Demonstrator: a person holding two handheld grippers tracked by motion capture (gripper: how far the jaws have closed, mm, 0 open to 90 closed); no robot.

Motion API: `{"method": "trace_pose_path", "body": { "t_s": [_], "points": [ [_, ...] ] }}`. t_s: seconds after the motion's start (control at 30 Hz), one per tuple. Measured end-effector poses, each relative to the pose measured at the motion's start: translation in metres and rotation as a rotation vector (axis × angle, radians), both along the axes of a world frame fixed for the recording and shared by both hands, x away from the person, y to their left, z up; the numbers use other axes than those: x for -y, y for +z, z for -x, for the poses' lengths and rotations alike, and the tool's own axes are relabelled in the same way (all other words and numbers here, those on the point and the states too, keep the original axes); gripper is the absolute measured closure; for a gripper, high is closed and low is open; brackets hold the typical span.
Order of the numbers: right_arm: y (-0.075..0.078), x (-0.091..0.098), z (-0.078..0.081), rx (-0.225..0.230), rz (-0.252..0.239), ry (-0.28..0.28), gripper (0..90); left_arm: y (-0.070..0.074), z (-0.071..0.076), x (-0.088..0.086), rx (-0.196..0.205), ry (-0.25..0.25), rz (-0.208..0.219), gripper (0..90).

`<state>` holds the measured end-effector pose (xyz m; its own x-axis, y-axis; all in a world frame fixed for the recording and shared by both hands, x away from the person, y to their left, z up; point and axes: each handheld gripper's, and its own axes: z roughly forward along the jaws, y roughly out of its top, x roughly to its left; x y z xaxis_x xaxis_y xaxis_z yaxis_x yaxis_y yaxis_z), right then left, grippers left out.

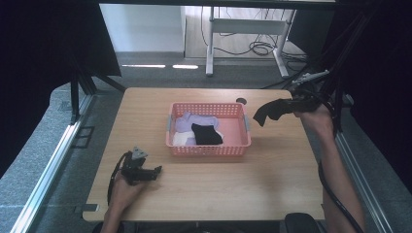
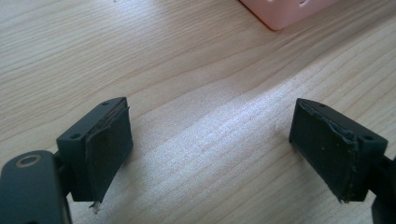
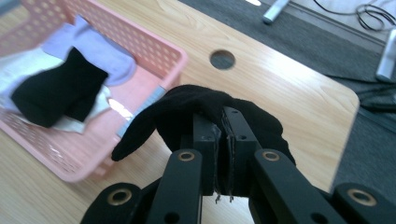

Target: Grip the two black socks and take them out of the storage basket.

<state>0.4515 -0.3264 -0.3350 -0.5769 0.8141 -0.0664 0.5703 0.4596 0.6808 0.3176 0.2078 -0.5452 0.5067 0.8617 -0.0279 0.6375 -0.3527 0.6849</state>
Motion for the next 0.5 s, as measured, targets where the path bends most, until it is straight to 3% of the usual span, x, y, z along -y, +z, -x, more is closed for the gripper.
{"method": "trace_pose_path", "body": {
  "t_s": [0.13,0.4,0.5],
  "points": [
    [-0.005,0.009,0.002,-0.003,0.016,-0.020,84.7,0.000,0.000,0.000,0.000,0.000,0.000,12.9],
    [-0.037,0.025,0.004,-0.043,0.041,-0.063,84.1,0.000,0.000,0.000,-0.001,0.001,0.001,13.0],
    [-0.064,0.028,0.004,-0.087,0.042,-0.078,83.8,0.000,0.000,0.000,0.000,0.005,0.005,13.0]
  ]
}}
